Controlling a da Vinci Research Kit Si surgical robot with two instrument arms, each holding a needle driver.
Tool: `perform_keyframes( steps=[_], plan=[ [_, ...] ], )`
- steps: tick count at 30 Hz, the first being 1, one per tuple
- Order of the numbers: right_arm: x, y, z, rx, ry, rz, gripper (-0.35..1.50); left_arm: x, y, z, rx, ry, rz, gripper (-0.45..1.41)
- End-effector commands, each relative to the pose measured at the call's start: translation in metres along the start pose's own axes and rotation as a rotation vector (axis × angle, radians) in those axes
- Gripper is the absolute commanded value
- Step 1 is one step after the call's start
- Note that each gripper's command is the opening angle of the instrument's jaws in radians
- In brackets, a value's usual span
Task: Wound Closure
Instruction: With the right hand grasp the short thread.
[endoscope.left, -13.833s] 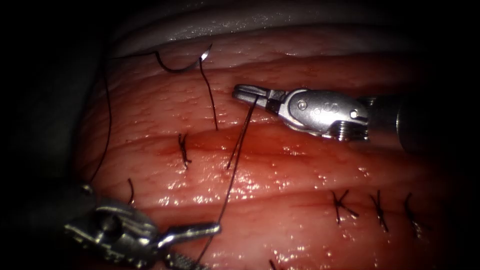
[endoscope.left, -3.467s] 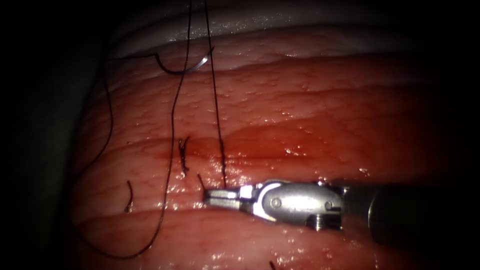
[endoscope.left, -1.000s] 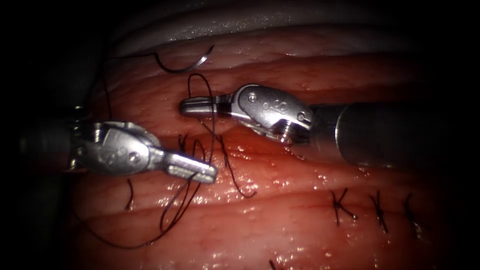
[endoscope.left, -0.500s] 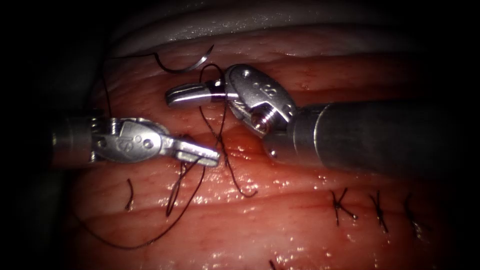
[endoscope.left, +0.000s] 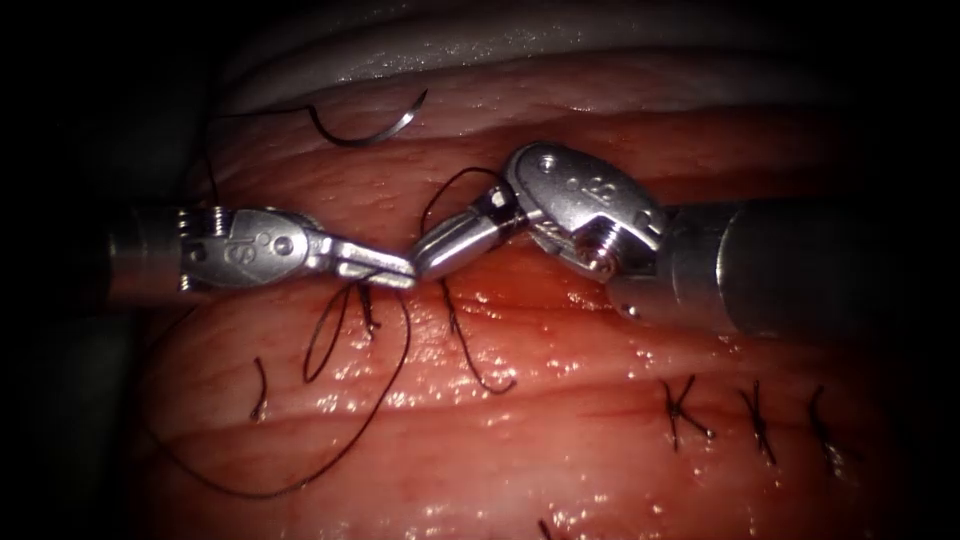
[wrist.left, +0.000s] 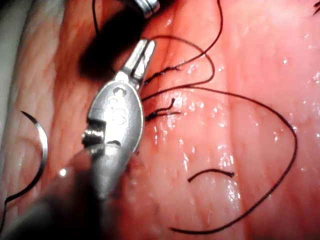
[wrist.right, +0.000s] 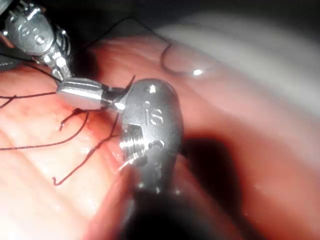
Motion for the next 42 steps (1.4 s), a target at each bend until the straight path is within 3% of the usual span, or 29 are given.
perform_keyframes(
  steps=[1,8,9,11,13,16,22,32,35,36,37,38,39,42],
  plan=[
    [-0.001,0.0005,0.0003,0.012,-0.01,-0.027,-0.35,-0.0004,-0.0004,0.0003,0.0,0.003,0.0,-0.45],
    [-0.0022,-0.0015,0.0006,0.117,-0.013,-0.056,-0.32,-0.0006,-0.0009,-0.0003,0.004,0.012,-0.003,-0.45],
    [-0.0022,-0.0018,0.0007,0.13,-0.011,-0.059,-0.05,-0.0007,-0.0009,-0.0003,0.005,0.01,-0.003,-0.45],
    [-0.0024,-0.0026,0.0007,0.157,-0.008,-0.066,0.32,-0.0009,-0.0009,-0.0005,0.01,0.006,-0.001,-0.45],
    [-0.0025,-0.0031,0.0006,0.155,-0.007,-0.059,0.49,-0.0011,-0.0008,-0.0005,0.011,0.004,-0.006,-0.45],
    [-0.0026,-0.0038,0.0005,0.164,-0.015,-0.054,1.19,-0.0014,-0.0006,-0.0004,0.012,0.002,-0.014,-0.45],
    [-0.0036,-0.0045,0.0003,0.171,-0.023,-0.063,1.25,-0.0017,0.0003,0.0002,0.015,-0.004,-0.017,-0.45],
    [-0.0058,-0.0053,0.001,0.197,-0.034,-0.083,1.21,-0.0007,0.0015,0.0014,0.02,-0.011,-0.017,-0.45],
    [-0.0061,-0.0051,0.001,0.195,-0.037,-0.085,1.11,-0.0005,0.0017,0.0015,0.022,-0.014,-0.016,-0.45],
    [-0.0061,-0.005,0.001,0.194,-0.037,-0.085,1.01,-0.0005,0.0018,0.0016,0.022,-0.014,-0.016,-0.45],
    [-0.0061,-0.0049,0.001,0.194,-0.036,-0.085,0.76,-0.0004,0.0019,0.0017,0.022,-0.015,-0.015,-0.45],
    [-0.0062,-0.0047,0.001,0.193,-0.036,-0.085,0.12,-0.0004,0.0021,0.0017,0.022,-0.015,-0.013,-0.45],
    [-0.0062,-0.0046,0.001,0.192,-0.036,-0.085,-0.35,-0.0004,0.0022,0.0018,0.022,-0.016,-0.012,-0.45],
    [-0.0059,-0.0039,0.0012,0.194,-0.079,-0.065,-0.35,-0.0005,0.0029,0.002,0.021,-0.018,-0.006,-0.45]
  ],
)
